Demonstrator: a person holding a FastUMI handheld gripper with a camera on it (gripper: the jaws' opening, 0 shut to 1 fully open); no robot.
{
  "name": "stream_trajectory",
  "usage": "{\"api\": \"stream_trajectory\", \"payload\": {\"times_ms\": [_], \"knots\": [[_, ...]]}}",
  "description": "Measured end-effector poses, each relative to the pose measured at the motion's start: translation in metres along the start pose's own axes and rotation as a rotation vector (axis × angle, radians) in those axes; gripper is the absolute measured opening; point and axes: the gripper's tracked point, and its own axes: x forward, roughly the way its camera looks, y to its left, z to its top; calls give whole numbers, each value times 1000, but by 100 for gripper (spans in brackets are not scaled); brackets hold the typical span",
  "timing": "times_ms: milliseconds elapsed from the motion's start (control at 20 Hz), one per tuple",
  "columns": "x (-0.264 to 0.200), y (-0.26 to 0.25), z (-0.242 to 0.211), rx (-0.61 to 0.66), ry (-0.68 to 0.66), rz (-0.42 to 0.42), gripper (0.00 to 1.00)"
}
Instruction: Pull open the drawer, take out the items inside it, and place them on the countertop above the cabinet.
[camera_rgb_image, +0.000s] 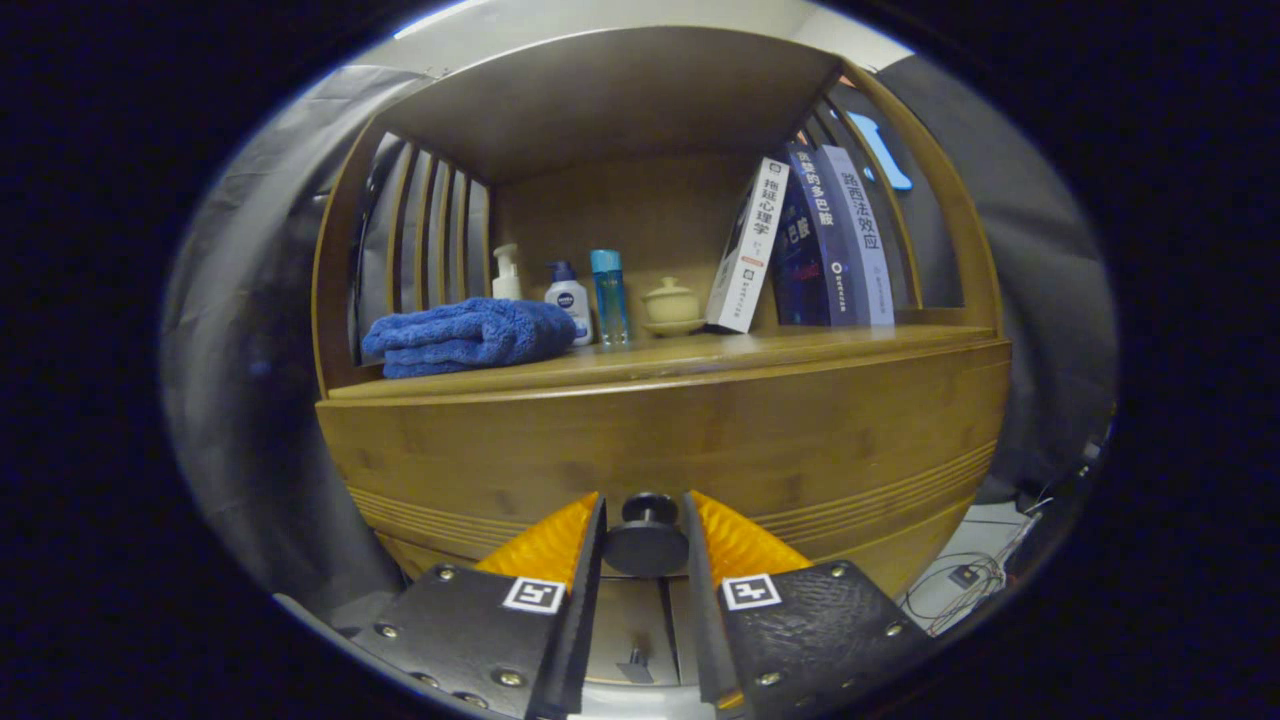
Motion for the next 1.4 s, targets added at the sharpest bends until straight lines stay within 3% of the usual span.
{"api": "stream_trajectory", "payload": {"times_ms": [200,550,1400], "knots": [[2,1,-1,-13,16,-9,30],[-7,1,-2,-23,47,-37,30],[-92,6,-10,-21,25,-75,30]]}}
